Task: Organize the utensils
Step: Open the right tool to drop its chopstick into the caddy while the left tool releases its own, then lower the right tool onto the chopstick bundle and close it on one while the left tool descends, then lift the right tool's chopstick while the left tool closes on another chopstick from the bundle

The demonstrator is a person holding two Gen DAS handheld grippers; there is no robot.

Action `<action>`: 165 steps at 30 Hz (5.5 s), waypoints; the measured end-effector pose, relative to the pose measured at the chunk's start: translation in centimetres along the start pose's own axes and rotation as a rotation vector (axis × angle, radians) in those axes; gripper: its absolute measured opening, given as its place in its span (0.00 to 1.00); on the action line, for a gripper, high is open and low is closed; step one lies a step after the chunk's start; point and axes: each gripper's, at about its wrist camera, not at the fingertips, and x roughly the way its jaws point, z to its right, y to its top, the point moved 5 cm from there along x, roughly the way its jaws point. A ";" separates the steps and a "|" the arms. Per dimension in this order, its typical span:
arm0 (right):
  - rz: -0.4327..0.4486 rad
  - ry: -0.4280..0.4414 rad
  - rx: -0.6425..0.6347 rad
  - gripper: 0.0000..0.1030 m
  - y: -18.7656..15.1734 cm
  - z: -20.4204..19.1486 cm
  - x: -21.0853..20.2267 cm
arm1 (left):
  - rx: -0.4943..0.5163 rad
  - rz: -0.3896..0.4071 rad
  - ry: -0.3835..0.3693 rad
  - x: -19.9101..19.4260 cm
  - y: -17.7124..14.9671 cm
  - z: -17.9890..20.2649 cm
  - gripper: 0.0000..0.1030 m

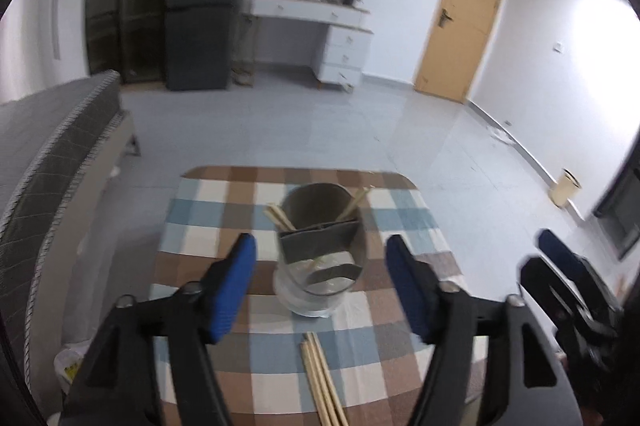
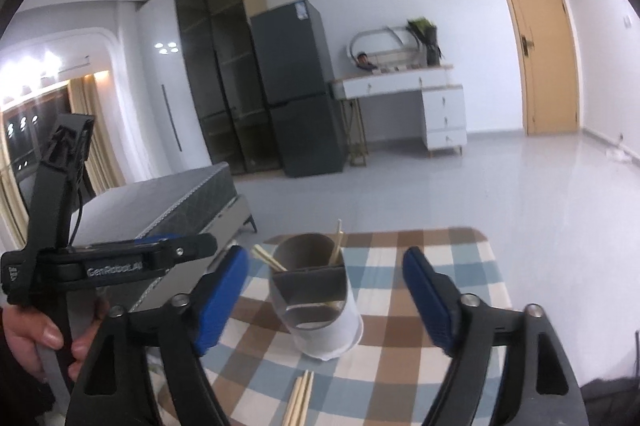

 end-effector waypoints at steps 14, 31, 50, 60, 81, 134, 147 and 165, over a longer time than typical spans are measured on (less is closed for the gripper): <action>0.051 -0.021 -0.014 0.97 -3.9 -1.7 -2.7 | -0.016 0.097 0.076 -2.1 -4.1 -0.9 0.88; -0.148 -0.024 0.038 0.97 -10.0 -1.0 0.2 | -0.025 0.035 0.132 2.1 -8.3 -2.7 0.88; -0.478 -0.070 0.258 0.73 -15.5 2.9 7.8 | -0.177 -0.148 0.252 7.4 -11.1 -8.5 0.88; -0.627 -0.068 0.025 0.63 -18.5 -0.2 12.3 | -0.329 -0.254 0.273 9.8 -11.4 -11.2 0.88; -0.816 -0.070 -0.203 0.35 -21.6 -2.9 16.3 | -0.452 -0.336 0.288 11.1 -12.0 -13.9 0.88; -0.466 -0.031 0.440 0.04 -14.4 9.0 9.8 | -0.048 -0.534 0.181 13.0 -19.1 -5.2 0.88; -0.466 -0.061 0.472 0.04 -14.7 9.5 10.1 | 0.044 -0.571 0.232 13.9 -20.3 -4.8 0.88; -0.476 -0.071 0.446 0.04 -14.6 8.8 11.5 | 0.016 -0.583 0.127 14.7 -19.8 -3.4 0.89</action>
